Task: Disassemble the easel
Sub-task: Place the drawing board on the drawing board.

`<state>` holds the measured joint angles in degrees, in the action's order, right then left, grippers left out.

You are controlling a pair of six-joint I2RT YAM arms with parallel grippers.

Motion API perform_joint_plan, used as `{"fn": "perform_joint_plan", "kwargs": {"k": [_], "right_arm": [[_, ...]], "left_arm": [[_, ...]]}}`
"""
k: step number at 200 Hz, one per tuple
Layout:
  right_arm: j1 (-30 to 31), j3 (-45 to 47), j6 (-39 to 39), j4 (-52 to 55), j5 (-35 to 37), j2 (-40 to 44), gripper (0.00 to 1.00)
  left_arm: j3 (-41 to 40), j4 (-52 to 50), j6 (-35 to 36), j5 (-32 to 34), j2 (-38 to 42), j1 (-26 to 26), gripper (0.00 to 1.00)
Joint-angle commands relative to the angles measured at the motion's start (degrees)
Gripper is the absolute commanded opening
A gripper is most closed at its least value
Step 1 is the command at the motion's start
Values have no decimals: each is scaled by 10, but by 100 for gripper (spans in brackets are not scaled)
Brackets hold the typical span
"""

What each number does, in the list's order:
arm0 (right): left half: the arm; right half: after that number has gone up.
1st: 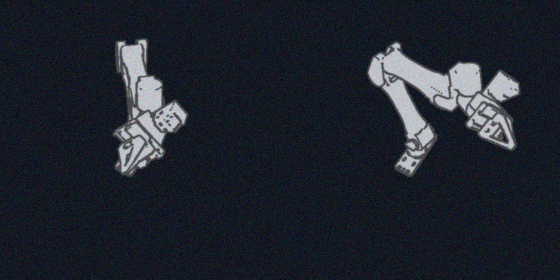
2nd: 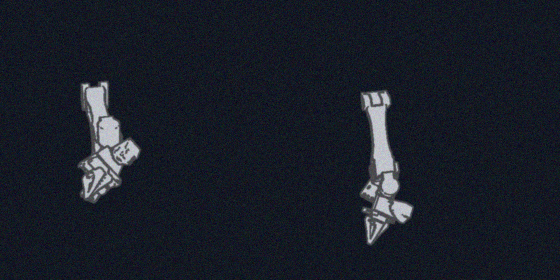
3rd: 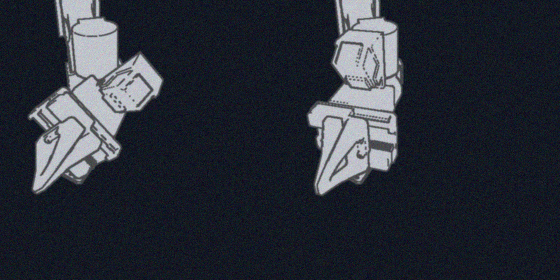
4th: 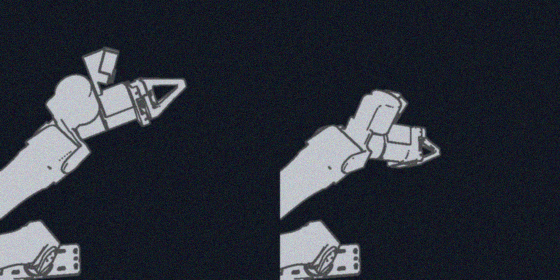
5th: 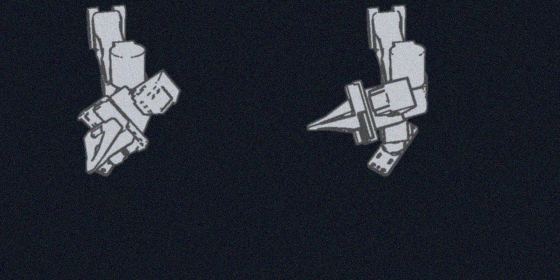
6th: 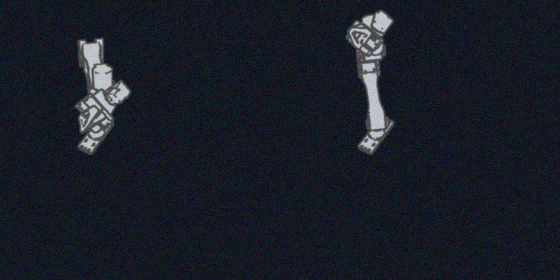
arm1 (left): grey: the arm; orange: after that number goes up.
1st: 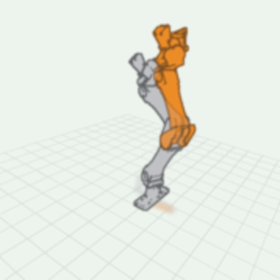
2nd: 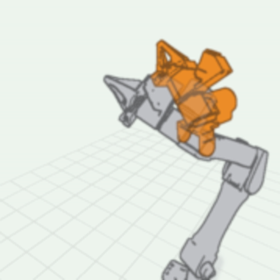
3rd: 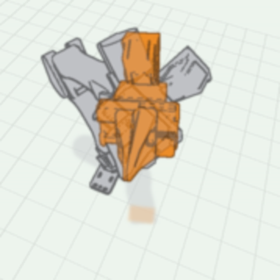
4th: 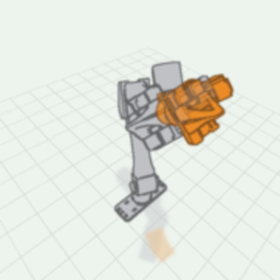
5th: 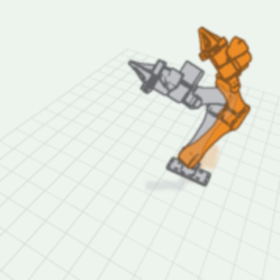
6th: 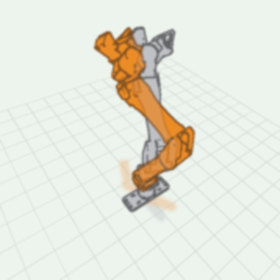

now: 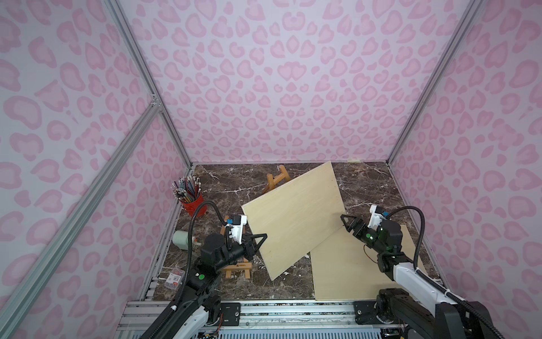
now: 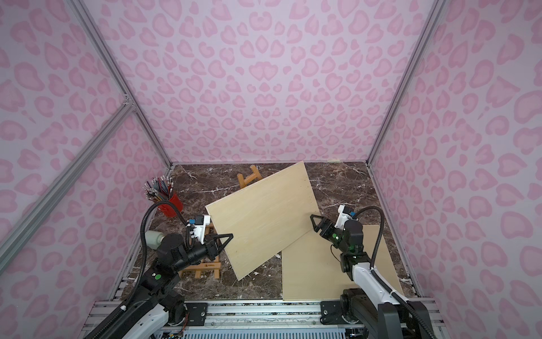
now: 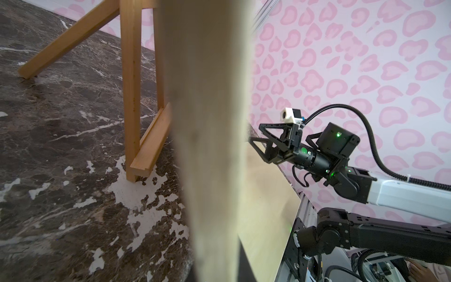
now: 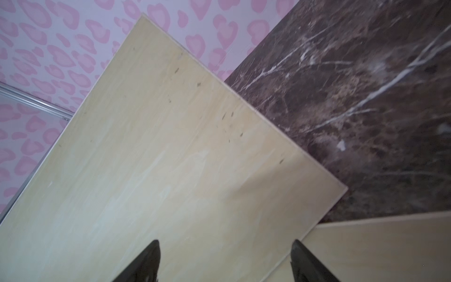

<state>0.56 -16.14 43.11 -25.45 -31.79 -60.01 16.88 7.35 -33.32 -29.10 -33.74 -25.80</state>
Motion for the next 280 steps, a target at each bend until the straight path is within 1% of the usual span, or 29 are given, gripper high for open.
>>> {"fn": "perform_joint_plan", "kwargs": {"k": [1, 15, 29, 57, 77, 103, 125, 140, 170, 195, 215, 247, 280], "right_arm": [[-32, -55, -104, 78, -20, -60, 85], [-39, -119, -170, 130, -27, -116, 86], [-40, -164, -211, 135, -42, -171, 87], [-42, -233, -241, 104, -96, -258, 87], [-49, -296, -288, 106, -137, -317, 87], [-51, -381, -342, 145, -192, -379, 87], [-50, -425, -376, 160, -264, -418, 87], [-47, -452, -410, 198, -296, -442, 87], [-34, -477, -453, 241, -339, -466, 87], [-18, -504, -498, 304, -365, -488, 86], [-11, -514, -520, 340, -382, -488, 85], [-7, -498, -519, 358, -414, -459, 84], [0, -456, -492, 352, -428, -405, 83]], "left_arm": [[11, -30, 28, -28, -11, -2, 2], [14, -32, 29, -28, -18, -1, 2], [14, -30, 28, -28, -20, -2, 2], [17, -34, 31, -26, -22, -1, 2], [16, -33, 30, -25, -23, -2, 2], [16, -35, 31, -25, -24, -1, 2], [12, -31, 30, -22, -25, -2, 2], [12, -30, 30, -22, -28, -1, 2], [13, -29, 32, -24, -36, -1, 2], [13, -27, 32, -24, -43, -2, 2], [15, -25, 30, -20, -45, -1, 2], [23, -20, 21, -13, -53, -2, 2], [48, -11, 13, -29, -82, -1, 2]]}}
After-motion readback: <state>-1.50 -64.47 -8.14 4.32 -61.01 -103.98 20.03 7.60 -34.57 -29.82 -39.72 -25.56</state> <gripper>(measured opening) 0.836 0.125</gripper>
